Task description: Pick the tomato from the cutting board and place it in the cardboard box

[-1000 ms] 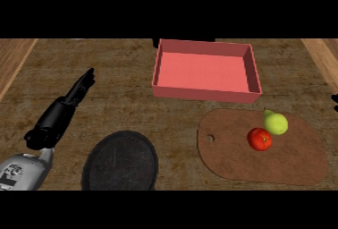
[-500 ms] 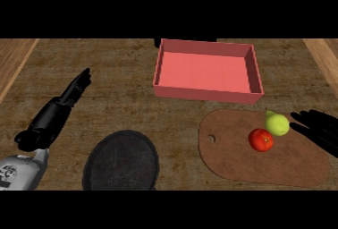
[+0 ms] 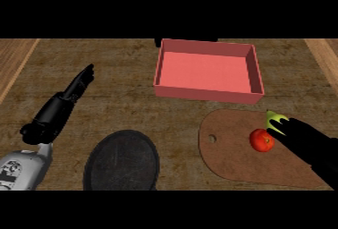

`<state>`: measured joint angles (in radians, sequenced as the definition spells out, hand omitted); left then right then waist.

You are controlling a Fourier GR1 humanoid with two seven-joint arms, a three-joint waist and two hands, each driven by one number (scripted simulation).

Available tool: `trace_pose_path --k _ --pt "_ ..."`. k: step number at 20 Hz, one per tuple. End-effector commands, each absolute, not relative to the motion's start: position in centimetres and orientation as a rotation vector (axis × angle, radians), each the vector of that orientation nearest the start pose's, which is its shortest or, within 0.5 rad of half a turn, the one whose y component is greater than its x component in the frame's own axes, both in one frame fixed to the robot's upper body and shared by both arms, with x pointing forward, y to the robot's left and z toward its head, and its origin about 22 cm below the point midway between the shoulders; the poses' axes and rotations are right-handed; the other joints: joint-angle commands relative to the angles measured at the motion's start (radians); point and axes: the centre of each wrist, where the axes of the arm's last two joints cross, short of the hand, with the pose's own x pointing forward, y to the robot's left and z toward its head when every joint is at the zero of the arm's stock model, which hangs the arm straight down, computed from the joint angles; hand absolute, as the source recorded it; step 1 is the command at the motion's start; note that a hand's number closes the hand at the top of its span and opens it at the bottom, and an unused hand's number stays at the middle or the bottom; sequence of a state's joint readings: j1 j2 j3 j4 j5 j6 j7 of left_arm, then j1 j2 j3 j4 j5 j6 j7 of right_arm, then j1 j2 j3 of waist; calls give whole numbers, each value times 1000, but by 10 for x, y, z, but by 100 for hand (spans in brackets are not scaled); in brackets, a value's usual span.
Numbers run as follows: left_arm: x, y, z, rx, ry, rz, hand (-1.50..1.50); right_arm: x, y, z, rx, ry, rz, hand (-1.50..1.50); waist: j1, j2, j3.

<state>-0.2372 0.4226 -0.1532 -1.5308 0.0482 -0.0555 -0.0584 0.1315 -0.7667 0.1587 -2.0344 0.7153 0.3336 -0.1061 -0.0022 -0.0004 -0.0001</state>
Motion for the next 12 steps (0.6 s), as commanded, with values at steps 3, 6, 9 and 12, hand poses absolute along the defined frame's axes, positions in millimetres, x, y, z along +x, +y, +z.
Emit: trace_pose_path --k 3,6,9,12 --pt "285 266 63 103 -1747 -509 0 213 -294 113 -761 -1388 1555 -150 4 0 0" --pt "296 264 64 76 -1737 -533 0 212 -276 106 -774 -1409 1549 -150 1 0 0" --pt "298 281 62 100 -1740 -529 0 195 -300 79 -774 -1379 1603 -150 -3 0 0" --pt "297 266 57 81 -1748 -522 0 216 -289 87 -811 -1334 1601 -150 1 0 0"
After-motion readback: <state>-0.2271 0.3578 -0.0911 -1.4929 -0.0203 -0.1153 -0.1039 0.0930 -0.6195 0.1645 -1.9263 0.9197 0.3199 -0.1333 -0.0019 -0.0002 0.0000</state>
